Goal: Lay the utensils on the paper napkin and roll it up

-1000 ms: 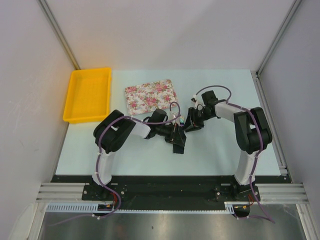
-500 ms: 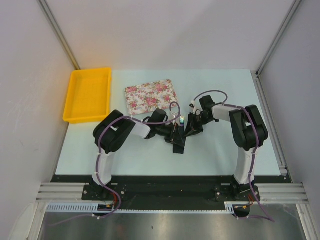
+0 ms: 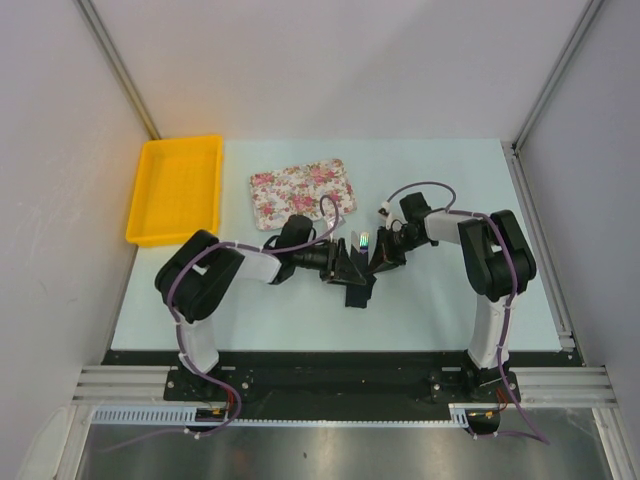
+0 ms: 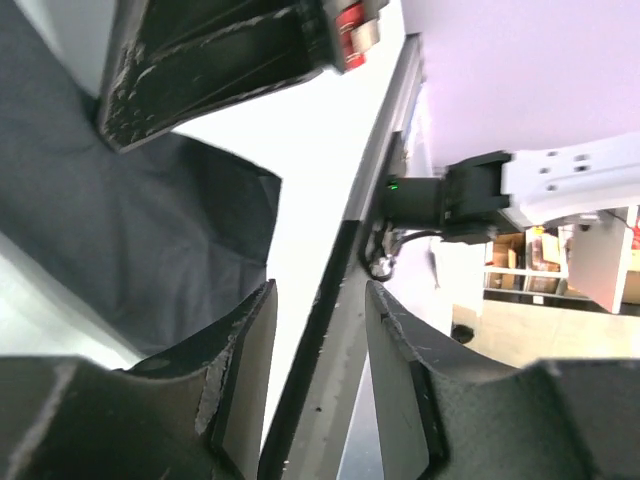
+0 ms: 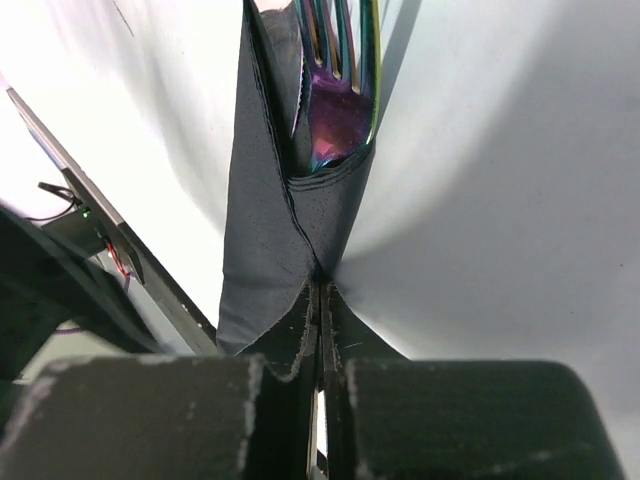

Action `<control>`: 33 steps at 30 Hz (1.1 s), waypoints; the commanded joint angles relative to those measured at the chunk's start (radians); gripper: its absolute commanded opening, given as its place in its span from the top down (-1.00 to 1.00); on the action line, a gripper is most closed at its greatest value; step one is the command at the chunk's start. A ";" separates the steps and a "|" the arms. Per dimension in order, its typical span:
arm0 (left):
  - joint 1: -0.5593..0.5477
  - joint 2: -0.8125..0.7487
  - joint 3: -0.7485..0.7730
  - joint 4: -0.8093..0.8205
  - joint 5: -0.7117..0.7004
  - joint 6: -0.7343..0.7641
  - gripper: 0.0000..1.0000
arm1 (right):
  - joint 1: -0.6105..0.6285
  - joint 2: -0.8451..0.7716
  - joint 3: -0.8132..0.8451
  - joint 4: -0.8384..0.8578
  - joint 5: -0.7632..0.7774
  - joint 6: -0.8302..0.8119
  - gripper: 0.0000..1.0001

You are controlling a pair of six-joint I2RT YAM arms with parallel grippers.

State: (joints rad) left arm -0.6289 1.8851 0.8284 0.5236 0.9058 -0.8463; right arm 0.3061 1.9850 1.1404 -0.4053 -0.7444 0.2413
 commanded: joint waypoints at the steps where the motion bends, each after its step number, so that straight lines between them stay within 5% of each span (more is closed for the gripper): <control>1: 0.012 -0.037 -0.021 0.102 0.039 -0.092 0.11 | -0.001 0.017 -0.034 0.029 0.048 -0.034 1.00; 11: -0.020 0.094 -0.003 0.095 0.008 -0.077 0.63 | -0.007 0.011 -0.056 0.040 0.051 -0.028 1.00; 22: 0.026 0.287 -0.021 -0.054 0.035 0.050 0.99 | -0.022 0.008 -0.024 0.023 0.051 -0.010 1.00; 30: 0.023 0.272 -0.018 -0.071 0.007 0.096 1.00 | -0.032 -0.029 0.030 -0.006 0.076 0.044 0.13; 33: 0.020 0.267 -0.028 -0.062 0.004 0.093 1.00 | -0.019 -0.015 0.054 -0.017 0.099 0.056 0.07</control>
State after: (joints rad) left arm -0.6128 2.1117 0.8482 0.5678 1.0275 -0.8604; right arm 0.2844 1.9705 1.1572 -0.4038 -0.7597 0.2951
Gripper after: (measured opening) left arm 0.008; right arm 0.453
